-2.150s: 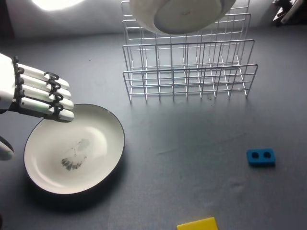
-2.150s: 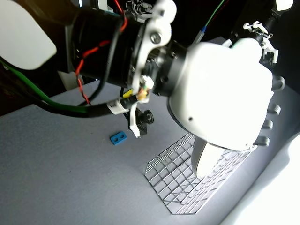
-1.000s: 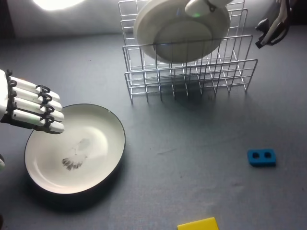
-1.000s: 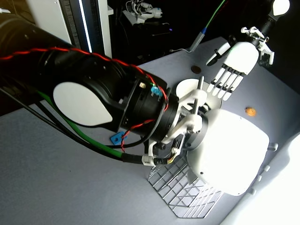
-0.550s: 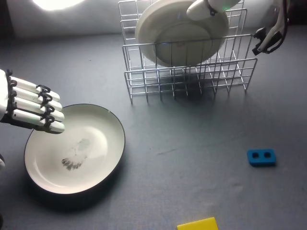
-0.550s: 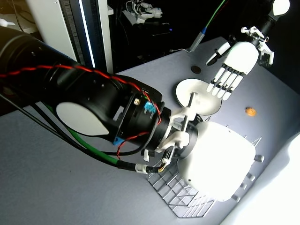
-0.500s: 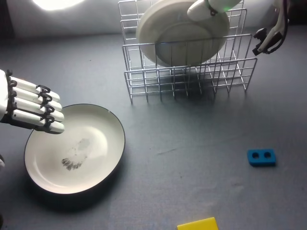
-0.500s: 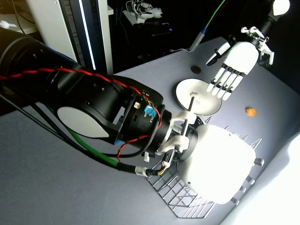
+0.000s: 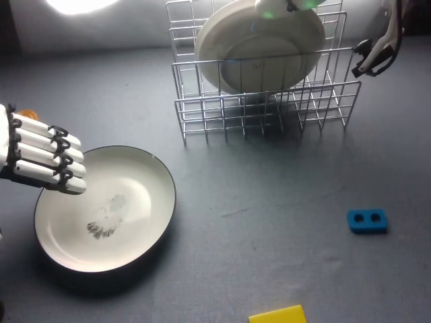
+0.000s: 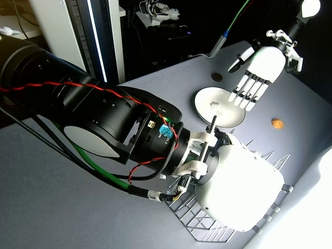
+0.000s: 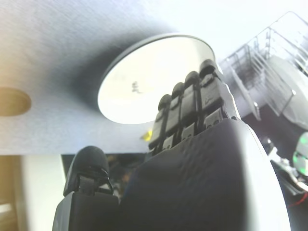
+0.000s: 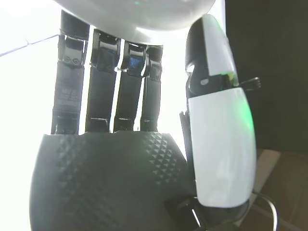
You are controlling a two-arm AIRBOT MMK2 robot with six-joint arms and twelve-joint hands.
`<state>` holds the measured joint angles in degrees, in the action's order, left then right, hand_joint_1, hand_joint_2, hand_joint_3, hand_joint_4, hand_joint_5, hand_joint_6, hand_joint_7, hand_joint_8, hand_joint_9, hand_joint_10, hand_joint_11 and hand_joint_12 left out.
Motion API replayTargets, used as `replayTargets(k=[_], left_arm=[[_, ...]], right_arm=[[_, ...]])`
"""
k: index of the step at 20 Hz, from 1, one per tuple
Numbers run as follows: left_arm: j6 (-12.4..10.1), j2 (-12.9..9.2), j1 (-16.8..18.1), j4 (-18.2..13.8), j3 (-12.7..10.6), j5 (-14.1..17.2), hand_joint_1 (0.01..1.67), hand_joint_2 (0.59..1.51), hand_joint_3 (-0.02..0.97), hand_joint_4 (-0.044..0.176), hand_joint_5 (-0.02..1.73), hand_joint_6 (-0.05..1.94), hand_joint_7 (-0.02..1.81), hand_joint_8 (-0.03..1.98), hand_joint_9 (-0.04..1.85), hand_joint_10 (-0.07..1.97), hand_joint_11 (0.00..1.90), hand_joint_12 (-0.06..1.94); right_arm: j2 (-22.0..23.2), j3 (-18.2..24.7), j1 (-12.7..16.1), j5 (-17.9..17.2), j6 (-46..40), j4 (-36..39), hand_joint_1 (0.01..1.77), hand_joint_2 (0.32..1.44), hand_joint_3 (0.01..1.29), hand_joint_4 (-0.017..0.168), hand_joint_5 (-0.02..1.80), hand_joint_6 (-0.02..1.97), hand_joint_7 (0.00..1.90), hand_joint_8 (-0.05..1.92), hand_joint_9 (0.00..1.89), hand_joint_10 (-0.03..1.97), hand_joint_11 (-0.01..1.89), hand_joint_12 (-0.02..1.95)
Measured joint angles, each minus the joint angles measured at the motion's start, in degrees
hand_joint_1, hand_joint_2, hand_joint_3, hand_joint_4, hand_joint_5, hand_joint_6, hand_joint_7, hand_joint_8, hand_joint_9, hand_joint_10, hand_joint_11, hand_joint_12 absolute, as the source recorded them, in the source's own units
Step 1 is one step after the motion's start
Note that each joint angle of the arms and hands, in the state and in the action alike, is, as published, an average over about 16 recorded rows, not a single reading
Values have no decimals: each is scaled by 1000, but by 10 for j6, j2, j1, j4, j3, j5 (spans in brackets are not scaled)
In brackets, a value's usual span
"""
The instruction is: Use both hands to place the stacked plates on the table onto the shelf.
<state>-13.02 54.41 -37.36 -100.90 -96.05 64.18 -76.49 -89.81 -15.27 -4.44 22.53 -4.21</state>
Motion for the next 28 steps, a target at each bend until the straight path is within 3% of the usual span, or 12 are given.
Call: replayTargets(k=[5,8,13,17,23,28], left_arm=[[1,0,-6,-3,-1,-5,19,1270,10,7,16,10,24,18,16,4,19,7],[1,0,-9,-4,-2,-10,18,1271,10,7,16,10,25,18,15,4,19,7],[2,0,-15,-3,-3,-19,18,1271,10,7,17,10,24,18,16,4,20,7],[2,0,-21,-3,-4,-25,17,1272,10,7,18,10,27,18,18,4,20,7],[3,0,-32,-2,-5,-32,17,1273,10,6,18,10,28,18,20,0,20,7],[3,0,-42,-3,-5,-36,17,1274,10,6,18,10,25,18,14,-5,24,7]], right_arm=[[3,6,17,2,25,17,1022,1046,15,-3,863,55,1049,18,1088,0,770,878],[13,26,34,-4,69,42,991,1051,15,-3,835,34,995,18,1033,0,705,901],[31,87,59,-16,161,105,937,1058,15,-1,759,30,902,18,931,-1,585,912],[47,157,67,-22,255,157,889,1051,15,0,613,30,726,17,745,0,416,861],[62,266,48,-35,403,181,871,993,15,2,327,31,386,17,391,0,193,542],[65,327,3,-63,554,98,927,919,15,3,118,30,131,18,135,0,47,296]])
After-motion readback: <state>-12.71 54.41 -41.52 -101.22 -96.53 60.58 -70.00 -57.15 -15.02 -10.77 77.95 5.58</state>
